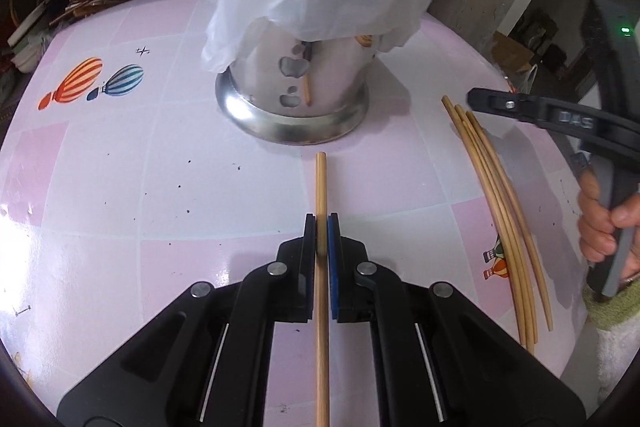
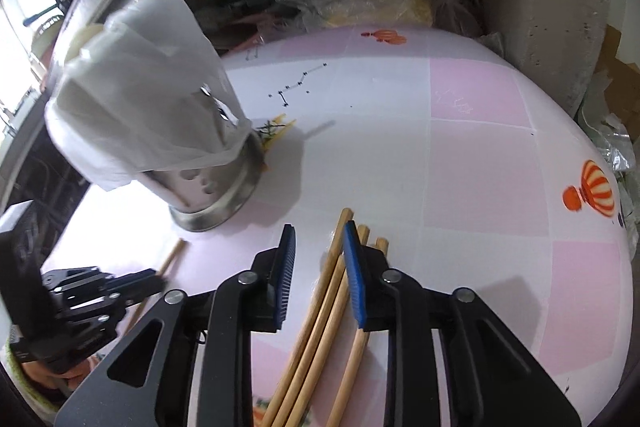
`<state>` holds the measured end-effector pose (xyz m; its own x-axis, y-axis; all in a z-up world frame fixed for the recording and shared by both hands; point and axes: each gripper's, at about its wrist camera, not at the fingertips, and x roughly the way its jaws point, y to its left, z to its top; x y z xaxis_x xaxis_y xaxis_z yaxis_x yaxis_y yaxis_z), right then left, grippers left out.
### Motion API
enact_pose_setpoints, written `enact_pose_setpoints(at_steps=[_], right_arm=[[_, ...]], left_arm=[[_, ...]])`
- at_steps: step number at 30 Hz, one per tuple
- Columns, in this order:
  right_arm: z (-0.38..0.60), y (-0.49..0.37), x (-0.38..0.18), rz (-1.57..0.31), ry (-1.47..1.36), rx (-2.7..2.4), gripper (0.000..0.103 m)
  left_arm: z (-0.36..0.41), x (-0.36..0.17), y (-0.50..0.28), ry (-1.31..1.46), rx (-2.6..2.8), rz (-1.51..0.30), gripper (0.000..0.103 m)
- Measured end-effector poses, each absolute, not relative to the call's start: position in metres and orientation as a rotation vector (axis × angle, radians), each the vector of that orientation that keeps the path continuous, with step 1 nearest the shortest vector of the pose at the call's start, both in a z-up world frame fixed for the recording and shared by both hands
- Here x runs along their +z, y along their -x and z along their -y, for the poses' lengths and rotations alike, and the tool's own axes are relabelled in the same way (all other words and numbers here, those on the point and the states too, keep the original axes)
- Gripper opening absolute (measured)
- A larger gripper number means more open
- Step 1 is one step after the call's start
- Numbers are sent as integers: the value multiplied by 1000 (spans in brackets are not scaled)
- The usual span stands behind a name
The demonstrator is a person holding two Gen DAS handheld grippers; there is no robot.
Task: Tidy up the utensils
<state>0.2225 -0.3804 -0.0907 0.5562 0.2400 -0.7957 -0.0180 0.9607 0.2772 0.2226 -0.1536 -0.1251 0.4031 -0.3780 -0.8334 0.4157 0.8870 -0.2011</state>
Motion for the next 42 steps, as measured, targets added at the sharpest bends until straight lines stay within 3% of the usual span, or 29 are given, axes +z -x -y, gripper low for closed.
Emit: enact_pose_setpoints(at_steps=[11,17,26,33,37,42], right_arm=[[373,-249,-111,-1069,-257,118,9],[359,-248,-113,-1085,-329,171,8],[332,-208,-114,-1115,-386,246,7],[315,-177,-109,-1120,-268,219,9],[304,-162,-105,-1119,-213,211,18],[283,-150,-104,-1090,-35,167,17]], left_arm=[[146,-128,-221,10,-514,-1043,5],[139,-129,-220,26,-505,-1042,5],[134,-131,-221,51,-502,-1049,5],[130,-132,-223,71,-502,-1053,5],[129,-132,-224,75,-503,-1054,5],[129,-132,-223,74,-503,-1054,5]])
